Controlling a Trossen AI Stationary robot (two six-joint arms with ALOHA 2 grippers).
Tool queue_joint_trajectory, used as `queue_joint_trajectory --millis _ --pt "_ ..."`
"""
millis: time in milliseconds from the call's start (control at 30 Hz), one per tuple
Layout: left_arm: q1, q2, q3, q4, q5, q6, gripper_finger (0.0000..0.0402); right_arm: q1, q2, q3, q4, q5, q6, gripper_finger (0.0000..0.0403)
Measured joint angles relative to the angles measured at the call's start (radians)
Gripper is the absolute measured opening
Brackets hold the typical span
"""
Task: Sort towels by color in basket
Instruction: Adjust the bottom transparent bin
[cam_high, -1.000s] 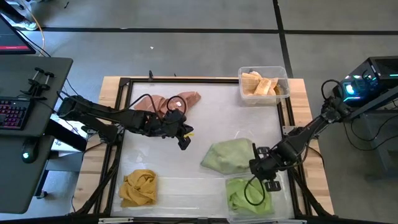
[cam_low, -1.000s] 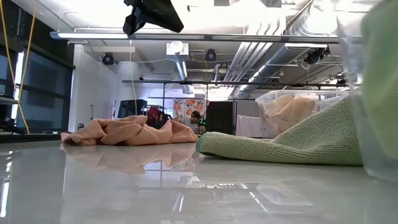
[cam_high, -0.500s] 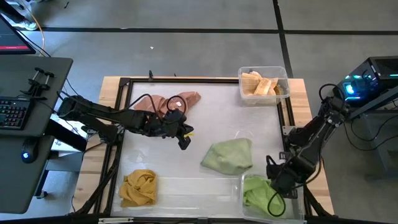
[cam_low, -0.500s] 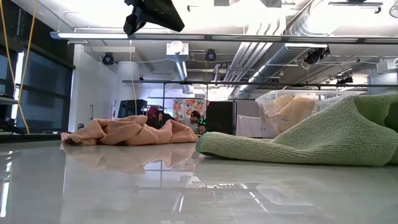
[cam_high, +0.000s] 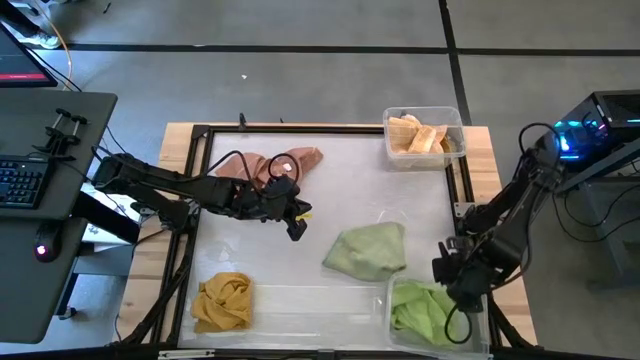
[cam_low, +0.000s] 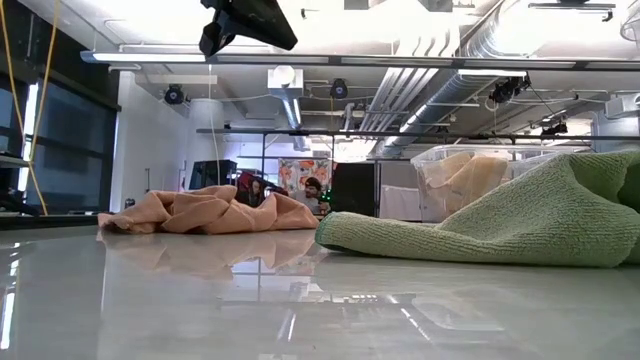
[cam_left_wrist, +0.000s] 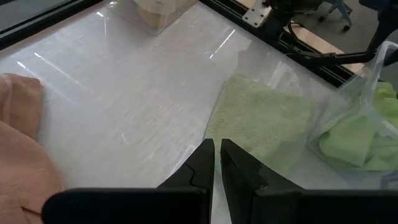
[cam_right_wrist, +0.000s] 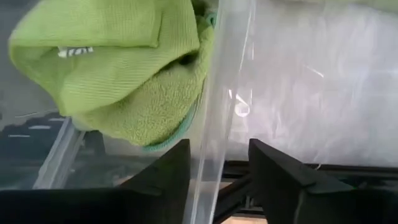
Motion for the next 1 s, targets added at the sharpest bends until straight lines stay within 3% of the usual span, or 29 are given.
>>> queue_joint_trajectory --millis 133,300,467,633,833,1000 --pt "0.000 0.000 0.000 0.000 0.000 0.000 0.0016 -0.002 -0.011 0.000 0.010 0.004 -0.029 0.0167" --pt "0.000 0.000 0.000 0.001 0.000 0.000 0.0016 -0.002 -0.009 -0.044 0.126 0.013 -0.037 0.0151" --pt "0.000 0.000 0.000 0.002 0.000 0.000 0.0016 -0.002 -0.008 -0.117 0.151 0.013 0.043 0.0094" --pt "0.000 0.000 0.000 0.005 0.000 0.000 0.0016 -0.003 -0.008 -0.113 0.122 0.008 0.006 0.0019" --pt "0.000 0.000 0.000 0.007 0.000 0.000 0.0016 -0.003 -0.009 -0.076 0.069 0.004 -0.077 0.0043" --pt "0.000 0.000 0.000 0.008 0.000 0.000 0.0016 -0.002 -0.009 -0.075 0.097 -0.099 -0.041 0.0036"
